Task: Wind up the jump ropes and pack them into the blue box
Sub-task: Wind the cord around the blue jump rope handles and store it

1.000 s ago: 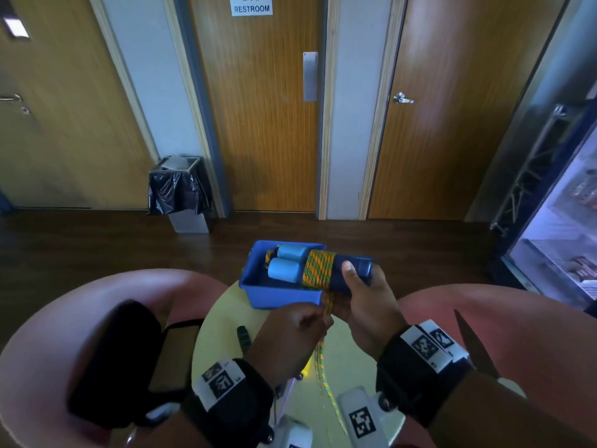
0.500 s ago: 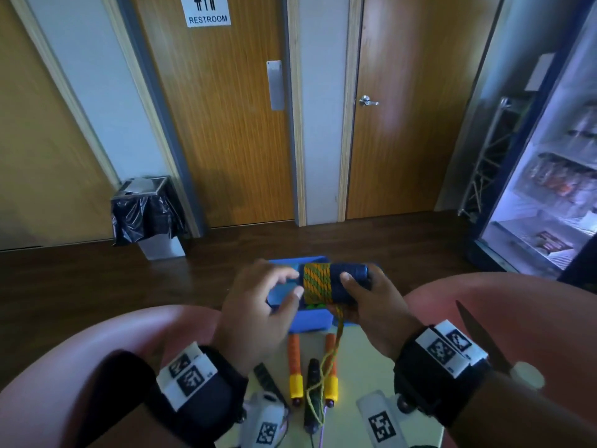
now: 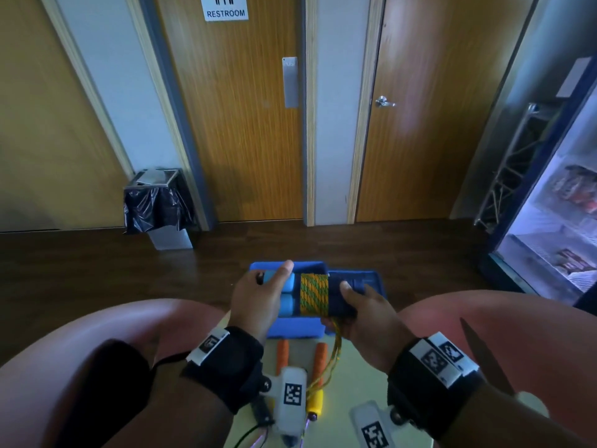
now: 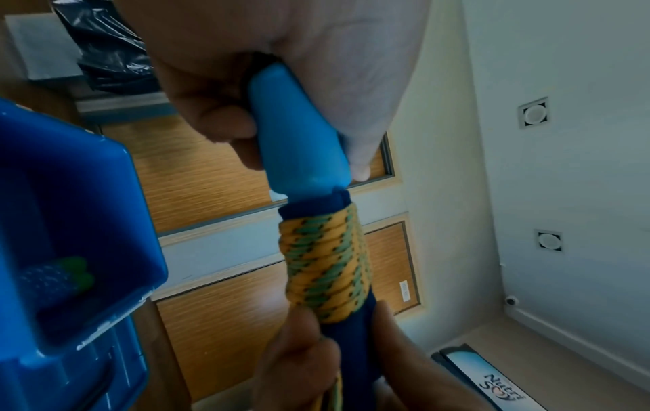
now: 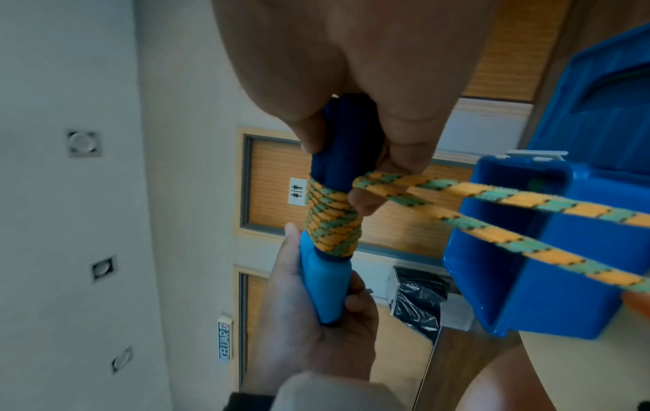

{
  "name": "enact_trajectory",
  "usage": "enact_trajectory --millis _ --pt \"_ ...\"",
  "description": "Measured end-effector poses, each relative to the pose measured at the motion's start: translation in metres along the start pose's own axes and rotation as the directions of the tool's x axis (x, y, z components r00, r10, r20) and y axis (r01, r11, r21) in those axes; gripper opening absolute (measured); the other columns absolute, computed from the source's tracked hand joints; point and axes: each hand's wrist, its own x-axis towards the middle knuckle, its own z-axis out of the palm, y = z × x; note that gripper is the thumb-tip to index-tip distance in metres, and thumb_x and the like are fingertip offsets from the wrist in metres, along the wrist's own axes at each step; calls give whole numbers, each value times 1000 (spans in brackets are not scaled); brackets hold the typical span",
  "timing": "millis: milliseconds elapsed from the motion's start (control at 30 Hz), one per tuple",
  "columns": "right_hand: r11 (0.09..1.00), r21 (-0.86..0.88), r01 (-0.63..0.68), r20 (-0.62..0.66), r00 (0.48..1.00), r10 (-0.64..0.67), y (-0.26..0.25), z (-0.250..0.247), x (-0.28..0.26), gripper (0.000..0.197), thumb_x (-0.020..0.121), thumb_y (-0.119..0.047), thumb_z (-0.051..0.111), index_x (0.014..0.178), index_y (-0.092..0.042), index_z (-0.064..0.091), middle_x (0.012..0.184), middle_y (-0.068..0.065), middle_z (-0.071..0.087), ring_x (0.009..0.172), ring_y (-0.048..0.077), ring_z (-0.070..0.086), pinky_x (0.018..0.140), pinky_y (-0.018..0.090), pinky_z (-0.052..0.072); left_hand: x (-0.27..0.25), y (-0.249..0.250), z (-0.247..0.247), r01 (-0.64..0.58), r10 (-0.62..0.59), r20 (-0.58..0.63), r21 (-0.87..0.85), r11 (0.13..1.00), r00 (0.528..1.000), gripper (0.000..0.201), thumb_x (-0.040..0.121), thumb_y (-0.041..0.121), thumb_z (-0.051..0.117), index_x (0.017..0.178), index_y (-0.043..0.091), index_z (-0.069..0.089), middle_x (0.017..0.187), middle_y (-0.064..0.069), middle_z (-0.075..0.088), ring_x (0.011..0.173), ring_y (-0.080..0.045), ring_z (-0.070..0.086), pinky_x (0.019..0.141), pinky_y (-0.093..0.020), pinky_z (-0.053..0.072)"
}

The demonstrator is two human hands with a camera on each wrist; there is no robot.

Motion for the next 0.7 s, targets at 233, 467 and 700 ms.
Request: enact_trajectory --millis 233,467,700 --pt "997 -31 -71 92 993 73 -24 -48 15 34 103 -26 50 125 -1 59 104 20 70 81 30 64 65 37 54 -6 -6 50 68 -69 -33 -25 997 997 60 72 70 69 71 13 53 65 -7 51 59 -24 52 55 -37 40" --pt "1000 13 23 63 998 -23 -45 -94 24 31 102 -22 52 124 1 54 115 25 65 82 29 71 66 36 57 -37 2 102 261 -295 4 -476 840 955 66 89 74 38 103 18 69 98 -7 75 87 -23 67 71 -37 44" --pt "929 -322 181 -72 974 -214 -60 -110 33 58 78 -69 62 109 -20 64 95 18 72 81 38 71 68 45 55 -84 -3 167 139 -28 449 -216 966 893 44 98 49 52 107 9 68 87 -15 68 84 -25 63 83 -41 44"
